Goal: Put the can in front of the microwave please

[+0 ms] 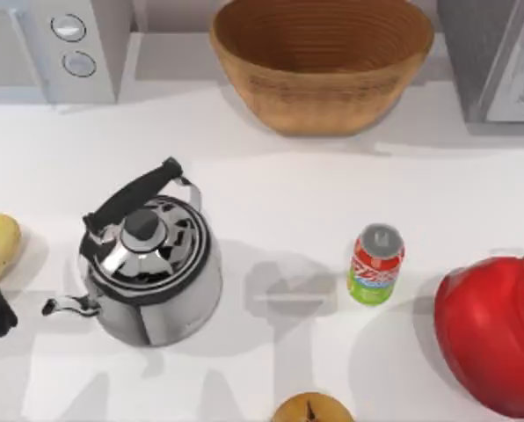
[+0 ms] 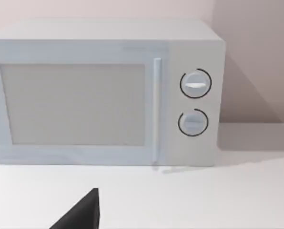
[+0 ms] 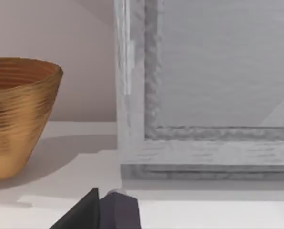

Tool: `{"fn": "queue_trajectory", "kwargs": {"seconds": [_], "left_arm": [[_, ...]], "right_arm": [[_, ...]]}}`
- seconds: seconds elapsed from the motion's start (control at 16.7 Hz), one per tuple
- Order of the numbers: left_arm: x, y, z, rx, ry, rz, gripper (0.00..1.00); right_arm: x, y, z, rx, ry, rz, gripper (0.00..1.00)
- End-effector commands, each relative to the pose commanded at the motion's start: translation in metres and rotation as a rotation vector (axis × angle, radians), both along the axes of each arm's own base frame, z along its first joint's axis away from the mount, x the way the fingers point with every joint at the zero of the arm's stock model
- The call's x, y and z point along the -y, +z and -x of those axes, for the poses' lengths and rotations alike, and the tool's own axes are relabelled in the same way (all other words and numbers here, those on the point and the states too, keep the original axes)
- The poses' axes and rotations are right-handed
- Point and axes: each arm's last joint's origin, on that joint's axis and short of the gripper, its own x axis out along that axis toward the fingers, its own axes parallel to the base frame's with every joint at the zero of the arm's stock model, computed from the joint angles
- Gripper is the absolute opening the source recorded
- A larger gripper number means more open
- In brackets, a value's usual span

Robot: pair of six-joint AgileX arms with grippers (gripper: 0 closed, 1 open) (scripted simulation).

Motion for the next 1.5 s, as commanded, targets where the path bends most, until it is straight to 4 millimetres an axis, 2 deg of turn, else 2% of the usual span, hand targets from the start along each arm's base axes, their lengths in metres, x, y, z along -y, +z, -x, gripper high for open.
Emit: {"fn": "queue_trajectory", "kwargs": {"seconds": [0.18,0.36,0.6,0.72,0.84,1.02,1.14,1.32,1.5], "left_arm": [[0.001,0.002,0.000,-0.007,-0.005,0.000,1.00],[0.005,0.019,-0.001,-0.075,-0.051,0.002,1.00],[0.019,0.070,-0.013,-0.251,-0.159,-0.004,1.00],[0.031,0.101,-0.030,-0.367,-0.225,-0.018,1.00],[0.050,0.132,-0.054,-0.493,-0.295,-0.043,1.00],[0.094,0.166,-0.103,-0.690,-0.399,-0.103,1.00],[0.134,0.176,-0.137,-0.821,-0.462,-0.159,1.00],[0.206,0.168,-0.178,-1.002,-0.542,-0.260,1.00],[0.275,0.140,-0.199,-1.155,-0.598,-0.371,1.00]], "right_arm": [[0.000,0.000,0.000,0.000,0.000,0.000,1.00],[0.000,0.000,0.000,0.000,0.000,0.000,1.00],[0.000,0.000,0.000,0.000,0.000,0.000,1.00],[0.000,0.000,0.000,0.000,0.000,0.000,1.00],[0.000,0.000,0.000,0.000,0.000,0.000,1.00],[0.000,0.000,0.000,0.000,0.000,0.000,1.00],[0.000,0.000,0.000,0.000,0.000,0.000,1.00],[0.000,0.000,0.000,0.000,0.000,0.000,1.00],[0.000,0.000,0.000,0.000,0.000,0.000,1.00]]}}
